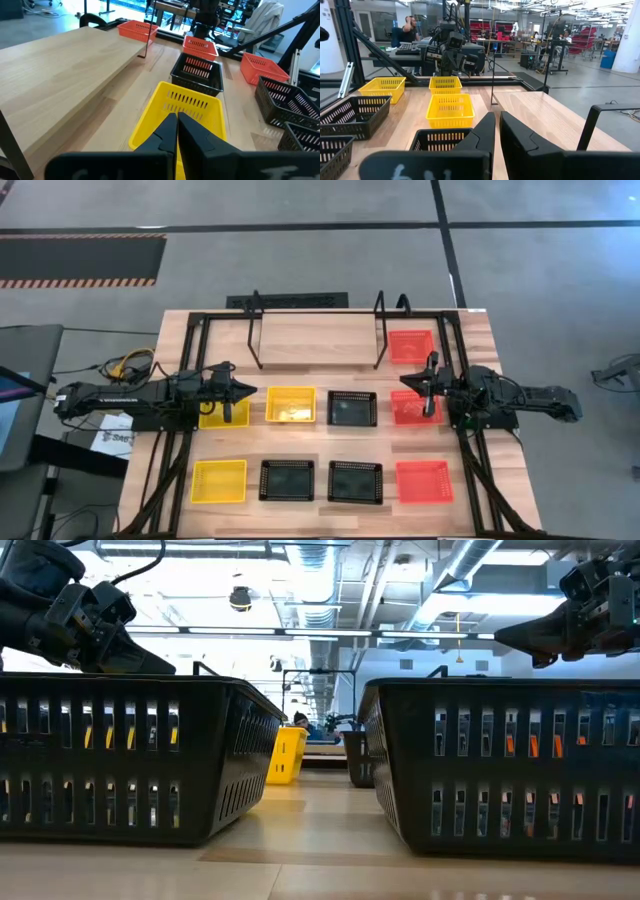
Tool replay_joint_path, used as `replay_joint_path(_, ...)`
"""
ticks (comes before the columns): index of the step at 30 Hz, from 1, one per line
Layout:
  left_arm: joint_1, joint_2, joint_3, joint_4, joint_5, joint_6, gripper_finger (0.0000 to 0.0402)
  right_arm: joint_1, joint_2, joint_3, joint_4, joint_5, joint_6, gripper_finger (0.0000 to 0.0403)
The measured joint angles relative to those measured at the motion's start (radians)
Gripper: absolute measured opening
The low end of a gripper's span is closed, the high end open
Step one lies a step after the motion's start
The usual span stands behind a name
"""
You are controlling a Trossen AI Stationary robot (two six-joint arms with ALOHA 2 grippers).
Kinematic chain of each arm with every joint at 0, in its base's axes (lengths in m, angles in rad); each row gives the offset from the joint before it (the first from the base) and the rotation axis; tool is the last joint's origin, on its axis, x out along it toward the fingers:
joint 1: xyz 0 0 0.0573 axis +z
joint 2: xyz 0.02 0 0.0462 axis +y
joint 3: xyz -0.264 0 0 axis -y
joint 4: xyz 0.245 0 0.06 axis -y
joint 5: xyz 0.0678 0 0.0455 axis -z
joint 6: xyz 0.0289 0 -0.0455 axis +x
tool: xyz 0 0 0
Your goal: Stack baskets on shelf by color
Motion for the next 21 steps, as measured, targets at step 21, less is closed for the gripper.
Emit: replay_joint_path(21, 0.000, 0.000, 0.000, 0.005, -0.025, -0.030, 0.0000, 0.000, 0.000, 0.000, 0.000, 0.000, 0.000, 0.0051)
